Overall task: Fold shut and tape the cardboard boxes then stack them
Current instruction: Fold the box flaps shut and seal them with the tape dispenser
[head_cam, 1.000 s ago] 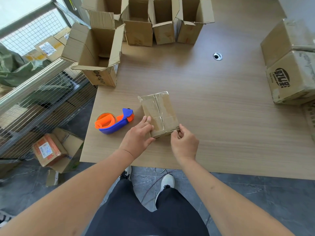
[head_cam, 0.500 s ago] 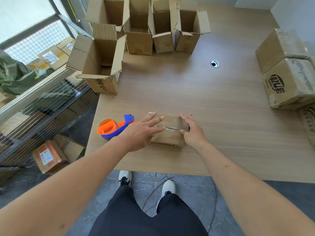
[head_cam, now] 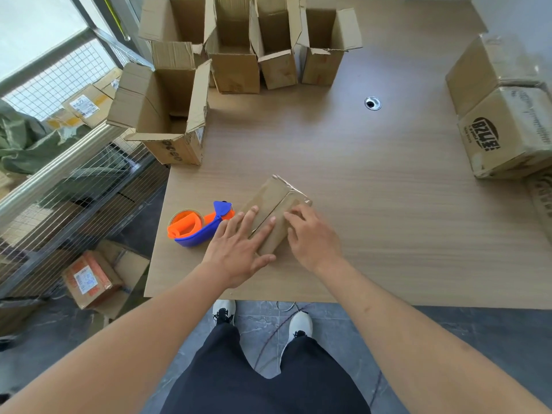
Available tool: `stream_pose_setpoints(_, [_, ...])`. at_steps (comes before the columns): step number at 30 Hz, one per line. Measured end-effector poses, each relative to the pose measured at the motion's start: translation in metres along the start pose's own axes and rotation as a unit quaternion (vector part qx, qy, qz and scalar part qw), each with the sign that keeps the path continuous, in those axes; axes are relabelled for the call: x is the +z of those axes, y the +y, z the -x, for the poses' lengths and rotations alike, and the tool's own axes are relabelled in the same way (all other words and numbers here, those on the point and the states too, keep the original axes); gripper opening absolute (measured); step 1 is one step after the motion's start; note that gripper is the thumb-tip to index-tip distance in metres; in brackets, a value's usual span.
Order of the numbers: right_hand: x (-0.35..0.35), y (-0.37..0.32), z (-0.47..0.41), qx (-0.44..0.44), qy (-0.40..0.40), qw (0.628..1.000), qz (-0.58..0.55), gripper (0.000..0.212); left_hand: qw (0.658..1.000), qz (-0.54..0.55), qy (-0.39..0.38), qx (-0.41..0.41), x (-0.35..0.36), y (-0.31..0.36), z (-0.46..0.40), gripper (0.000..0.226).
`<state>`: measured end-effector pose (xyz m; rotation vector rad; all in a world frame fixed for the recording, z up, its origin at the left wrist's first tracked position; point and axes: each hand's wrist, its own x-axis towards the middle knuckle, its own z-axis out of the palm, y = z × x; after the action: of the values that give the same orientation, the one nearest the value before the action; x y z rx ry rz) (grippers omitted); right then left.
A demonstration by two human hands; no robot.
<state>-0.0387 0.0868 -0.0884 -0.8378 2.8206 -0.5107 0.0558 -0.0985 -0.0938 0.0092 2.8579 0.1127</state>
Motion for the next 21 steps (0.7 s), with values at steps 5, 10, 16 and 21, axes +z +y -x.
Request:
stream_pose_setpoints(5, [0.010, 0.006, 0.005, -0.008, -0.082, 0.997, -0.014, 0.061, 1.000, -0.024, 0.001, 0.007, 0.001, -0.007, -0.001, 0.096])
stream_pose_setpoints(10, [0.014, 0.006, 0.015, -0.032, -0.100, 0.994, -0.037, 0.084, 0.999, -0.042, 0.023, 0.009, 0.010, -0.007, -0.002, 0.092])
stream_pose_setpoints(16, [0.006, -0.001, 0.014, -0.012, -0.159, 0.986, -0.039, 0.139, 0.999, -0.024, 0.028, 0.007, 0.008, -0.011, -0.006, 0.095])
stream_pose_setpoints(21, [0.005, -0.011, 0.007, -0.003, -0.122, 0.992, 0.042, 0.129, 0.999, -0.036, 0.003, 0.017, 0.003, -0.015, -0.006, 0.111])
